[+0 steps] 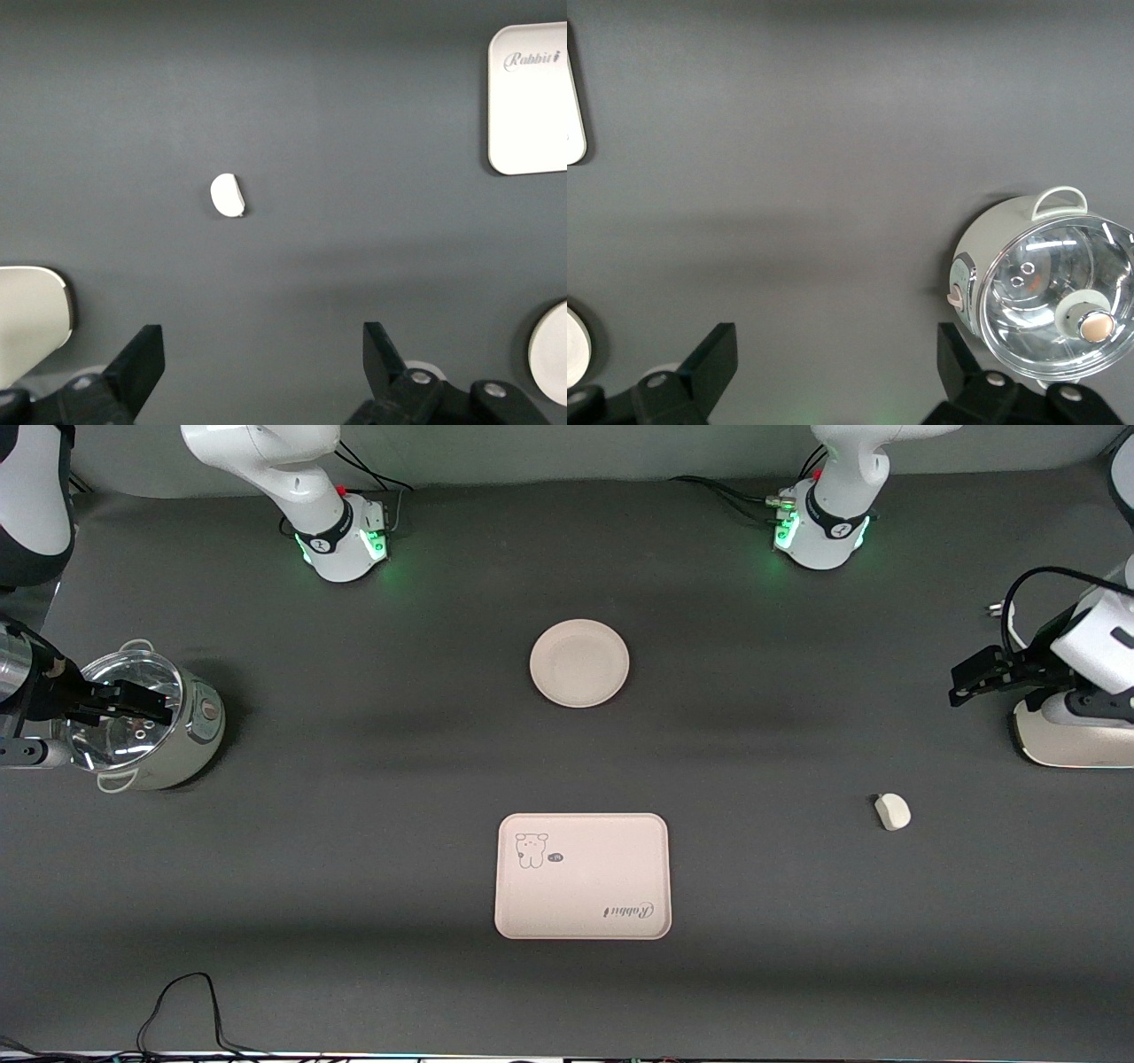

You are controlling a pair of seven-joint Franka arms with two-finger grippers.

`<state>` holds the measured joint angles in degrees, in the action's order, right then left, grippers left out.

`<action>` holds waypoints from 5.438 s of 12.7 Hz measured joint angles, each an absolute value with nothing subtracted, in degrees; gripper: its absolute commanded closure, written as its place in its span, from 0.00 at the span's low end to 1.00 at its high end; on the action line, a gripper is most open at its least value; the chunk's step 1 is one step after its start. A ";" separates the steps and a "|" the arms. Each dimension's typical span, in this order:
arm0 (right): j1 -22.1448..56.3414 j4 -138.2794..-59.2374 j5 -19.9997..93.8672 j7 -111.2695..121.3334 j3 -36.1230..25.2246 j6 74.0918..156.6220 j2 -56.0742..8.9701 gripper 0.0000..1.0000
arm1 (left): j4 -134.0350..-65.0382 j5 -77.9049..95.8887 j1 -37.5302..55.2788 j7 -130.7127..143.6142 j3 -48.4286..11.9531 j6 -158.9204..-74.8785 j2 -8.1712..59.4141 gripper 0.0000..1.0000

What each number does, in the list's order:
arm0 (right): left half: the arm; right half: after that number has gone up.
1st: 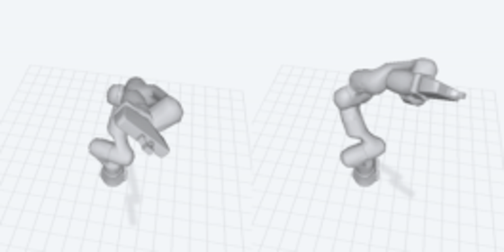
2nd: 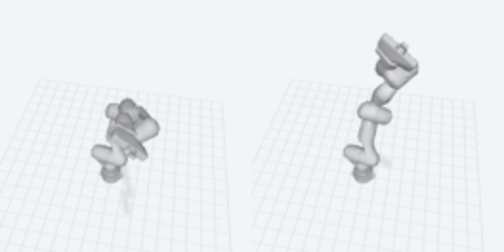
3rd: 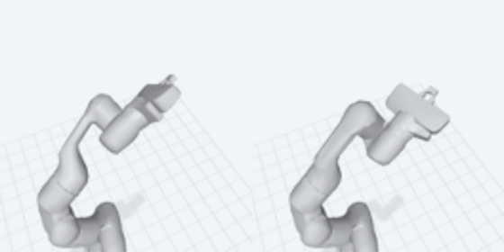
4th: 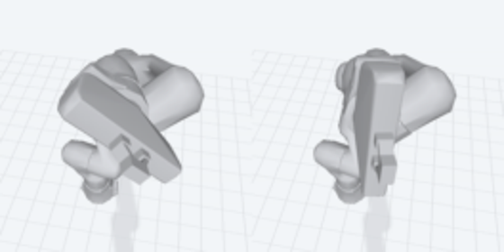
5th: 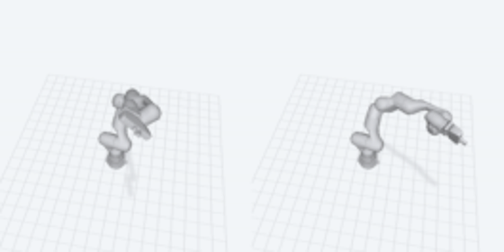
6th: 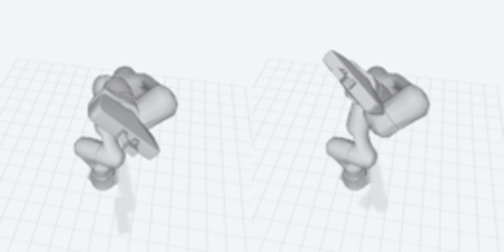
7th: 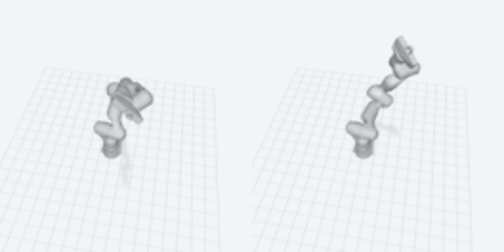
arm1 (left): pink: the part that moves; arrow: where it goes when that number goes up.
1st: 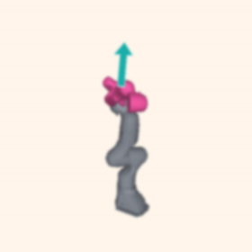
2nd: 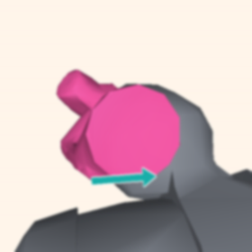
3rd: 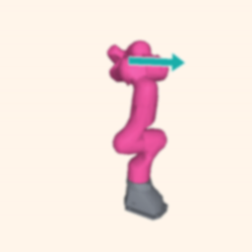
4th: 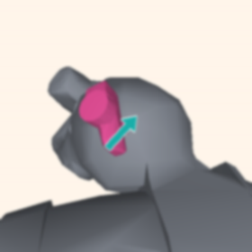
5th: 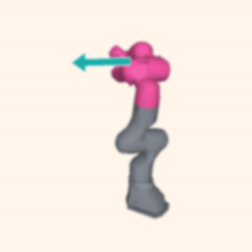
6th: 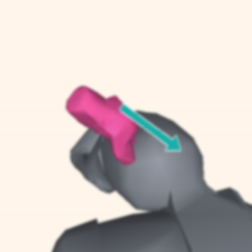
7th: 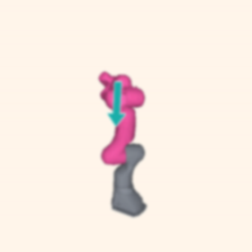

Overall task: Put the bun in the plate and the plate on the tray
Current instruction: 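Reach the left gripper down to the white bun and grasp it, then carry the bun with the left gripper over the white plate and lower it, then open the left gripper and withdraw it while the right gripper rises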

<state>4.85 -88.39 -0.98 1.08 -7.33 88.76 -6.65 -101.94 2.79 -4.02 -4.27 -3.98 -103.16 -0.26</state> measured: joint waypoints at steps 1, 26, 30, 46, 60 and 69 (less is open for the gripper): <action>4.85 -88.40 -0.98 1.08 -7.34 88.76 -6.65 0.00 | -102.18 1.81 -4.10 -4.27 -3.83 -106.03 2.15 0.00; 4.85 -88.45 -0.57 1.08 -7.95 88.73 -6.02 0.00 | -113.67 0.19 1.83 6.46 -5.23 -126.27 18.37 1.00; 4.85 -88.47 0.19 1.08 -8.06 88.73 -6.02 0.00 | -112.97 4.39 19.37 27.62 -7.91 -121.77 10.23 1.00; 4.85 -88.51 0.90 1.08 -8.52 88.71 -5.99 0.00 | -112.22 -1.28 47.84 69.21 -7.78 -139.86 29.53 0.00; 4.85 -89.07 0.91 1.08 -8.52 88.68 -5.98 0.00 | -112.05 -1.31 48.08 70.40 -7.60 -139.76 29.53 0.00; 4.88 -89.26 0.93 1.08 -8.52 88.67 -5.86 0.00 | -104.58 -4.70 37.04 56.24 -5.87 -119.83 21.40 0.00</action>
<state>4.88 -89.26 0.93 1.08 -8.52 88.67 -5.86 -104.58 -4.70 37.04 56.24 -5.87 -119.83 21.40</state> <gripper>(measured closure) 0.000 0.000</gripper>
